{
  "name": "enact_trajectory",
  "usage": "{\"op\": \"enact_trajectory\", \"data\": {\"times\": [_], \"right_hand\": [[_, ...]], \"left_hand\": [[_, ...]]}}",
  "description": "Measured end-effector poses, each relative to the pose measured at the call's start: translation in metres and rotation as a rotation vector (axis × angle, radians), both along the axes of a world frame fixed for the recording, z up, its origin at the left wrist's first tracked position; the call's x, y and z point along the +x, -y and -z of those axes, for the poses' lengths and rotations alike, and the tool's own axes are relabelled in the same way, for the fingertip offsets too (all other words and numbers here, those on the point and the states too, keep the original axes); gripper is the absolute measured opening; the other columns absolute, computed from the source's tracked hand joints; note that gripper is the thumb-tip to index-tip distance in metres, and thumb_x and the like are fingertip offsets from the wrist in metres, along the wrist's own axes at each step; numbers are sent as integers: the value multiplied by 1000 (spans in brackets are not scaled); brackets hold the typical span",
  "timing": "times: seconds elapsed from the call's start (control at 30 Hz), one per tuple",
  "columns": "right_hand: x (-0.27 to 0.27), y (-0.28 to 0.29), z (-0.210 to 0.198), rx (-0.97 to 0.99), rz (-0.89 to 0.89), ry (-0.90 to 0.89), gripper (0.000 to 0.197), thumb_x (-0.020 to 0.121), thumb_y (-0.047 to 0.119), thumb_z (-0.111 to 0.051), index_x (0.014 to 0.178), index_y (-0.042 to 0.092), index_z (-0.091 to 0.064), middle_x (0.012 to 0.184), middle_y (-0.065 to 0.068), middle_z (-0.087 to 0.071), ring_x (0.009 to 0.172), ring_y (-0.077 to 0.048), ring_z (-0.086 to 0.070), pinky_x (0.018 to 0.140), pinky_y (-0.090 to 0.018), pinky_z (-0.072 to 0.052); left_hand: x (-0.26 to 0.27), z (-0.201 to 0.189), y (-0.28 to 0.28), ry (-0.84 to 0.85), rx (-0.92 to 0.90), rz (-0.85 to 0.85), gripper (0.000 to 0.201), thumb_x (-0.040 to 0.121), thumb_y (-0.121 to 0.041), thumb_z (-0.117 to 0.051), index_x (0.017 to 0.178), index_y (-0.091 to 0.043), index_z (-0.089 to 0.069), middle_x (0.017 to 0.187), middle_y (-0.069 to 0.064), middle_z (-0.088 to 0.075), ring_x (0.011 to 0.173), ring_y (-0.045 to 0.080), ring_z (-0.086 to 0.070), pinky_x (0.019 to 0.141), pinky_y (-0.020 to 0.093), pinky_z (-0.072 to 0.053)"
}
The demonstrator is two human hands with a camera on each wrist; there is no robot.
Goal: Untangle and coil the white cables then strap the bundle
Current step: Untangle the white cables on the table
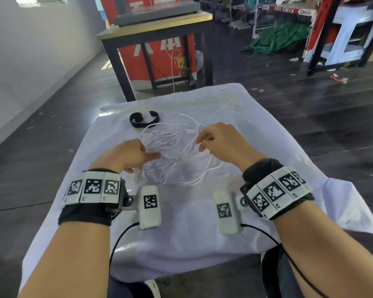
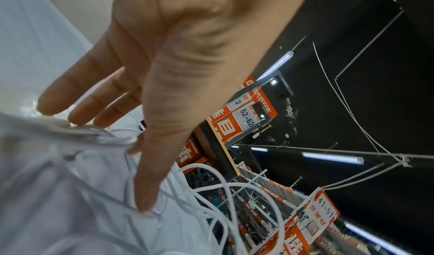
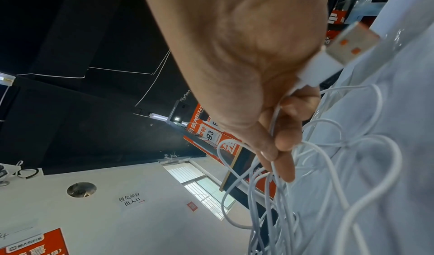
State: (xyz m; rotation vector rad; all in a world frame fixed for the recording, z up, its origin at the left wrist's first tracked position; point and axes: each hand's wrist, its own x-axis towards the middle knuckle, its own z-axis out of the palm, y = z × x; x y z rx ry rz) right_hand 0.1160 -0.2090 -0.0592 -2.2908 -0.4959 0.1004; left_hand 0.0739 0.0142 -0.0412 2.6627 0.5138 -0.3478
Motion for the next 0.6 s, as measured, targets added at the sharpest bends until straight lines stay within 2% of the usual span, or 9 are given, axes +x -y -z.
{"op": "enact_trajectory", "data": {"times": [0.07,0.17,0.27,0.33,0.4,0.43,0.53,0.6], "right_hand": [[0,1,0,7,15,-4,25,88,4,-49,95,15,-70,84,1,-73,62,-1,-54,67,-24,-50],[0,2,0,21,36,-10,24,88,5,-49,91,18,-69,80,0,-73,58,-2,-52,71,-30,-53],[0,1,0,21,33,-12,25,88,4,-49,92,16,-70,84,-2,-73,58,-2,-51,71,-29,-53],[1,1,0,27,37,-16,26,89,4,-49,95,16,-71,89,-3,-73,58,-3,-50,69,-27,-49],[1,1,-1,18,38,-21,28,90,4,-49,99,16,-72,94,-2,-72,59,-4,-50,69,-28,-50],[1,2,-1,1,35,-25,28,91,5,-50,101,16,-73,98,-1,-72,61,-5,-52,71,-29,-52],[-1,2,-2,-46,30,-51,29,91,5,-49,106,15,-72,113,-4,-68,74,-15,-57,80,-36,-55],[-3,3,-3,-67,9,-74,33,90,2,-47,110,13,-70,116,-8,-68,76,-18,-60,75,-31,-55]], "left_hand": [[-2,3,2,-22,-46,21,52,82,-50,-68,118,-18,-49,104,2,-48,93,19,-55,72,28,-55],[-2,4,1,-97,32,67,42,80,-41,-73,110,-24,-50,104,3,-53,90,20,-58,75,31,-57],[0,6,4,-80,51,43,23,86,-23,-69,102,-10,-59,95,8,-57,84,23,-58,79,33,-55],[0,4,7,-36,-14,12,15,89,-15,-63,93,-1,-64,88,13,-59,80,25,-57,75,32,-52],[1,1,9,35,-133,-33,19,92,-16,-57,79,-3,-62,82,11,-62,74,20,-58,72,29,-51],[1,-1,10,69,-215,-67,18,92,-15,-55,78,-5,-61,80,8,-62,72,17,-58,72,29,-52],[-1,-3,11,113,-405,-105,12,91,2,-53,87,-9,-54,88,10,-58,74,18,-60,71,31,-58],[-1,0,8,53,-368,-4,28,85,13,-57,97,-12,-53,100,6,-55,81,20,-60,70,30,-59]]}}
